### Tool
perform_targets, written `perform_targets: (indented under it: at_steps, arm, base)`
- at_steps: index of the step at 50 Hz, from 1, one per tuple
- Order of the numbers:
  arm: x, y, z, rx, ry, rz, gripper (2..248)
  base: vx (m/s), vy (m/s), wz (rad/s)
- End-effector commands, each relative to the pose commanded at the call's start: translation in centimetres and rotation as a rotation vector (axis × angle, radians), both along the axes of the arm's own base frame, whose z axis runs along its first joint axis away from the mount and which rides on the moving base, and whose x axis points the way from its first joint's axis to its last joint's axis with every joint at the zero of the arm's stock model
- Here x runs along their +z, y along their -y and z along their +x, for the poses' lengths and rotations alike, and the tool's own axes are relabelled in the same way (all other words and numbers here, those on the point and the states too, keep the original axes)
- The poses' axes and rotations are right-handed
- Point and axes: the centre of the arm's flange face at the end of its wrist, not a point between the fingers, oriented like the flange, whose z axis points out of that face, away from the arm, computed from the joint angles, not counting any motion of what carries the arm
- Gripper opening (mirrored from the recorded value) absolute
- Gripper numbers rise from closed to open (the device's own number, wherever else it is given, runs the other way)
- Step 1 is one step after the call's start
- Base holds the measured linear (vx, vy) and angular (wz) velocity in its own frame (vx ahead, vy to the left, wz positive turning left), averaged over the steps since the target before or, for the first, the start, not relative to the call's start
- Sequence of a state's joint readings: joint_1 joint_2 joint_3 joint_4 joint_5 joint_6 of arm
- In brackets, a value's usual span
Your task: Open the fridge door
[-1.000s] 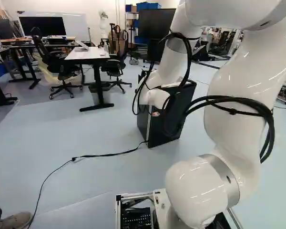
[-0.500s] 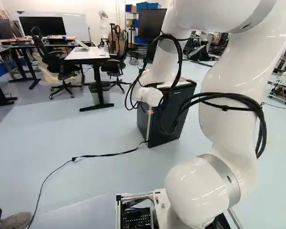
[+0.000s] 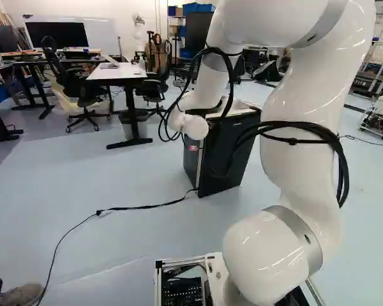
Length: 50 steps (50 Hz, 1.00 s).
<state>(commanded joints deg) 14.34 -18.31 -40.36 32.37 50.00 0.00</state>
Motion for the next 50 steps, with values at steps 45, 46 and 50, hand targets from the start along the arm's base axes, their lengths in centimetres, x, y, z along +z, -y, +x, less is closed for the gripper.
perform_targets:
  at_steps: [45,46,50]
  arm:
    - [-3.6,0.8,3.0,-0.283,-0.055,0.100,247]
    - [-3.7,0.8,3.0,-0.285,-0.057,0.100,247]
    - [-4.2,0.8,3.1,-0.291,-0.065,0.099,247]
  base:
    - [0.000,0.000,0.000]
    - [0.000,0.000,0.000]
    - [0.000,0.000,0.000]
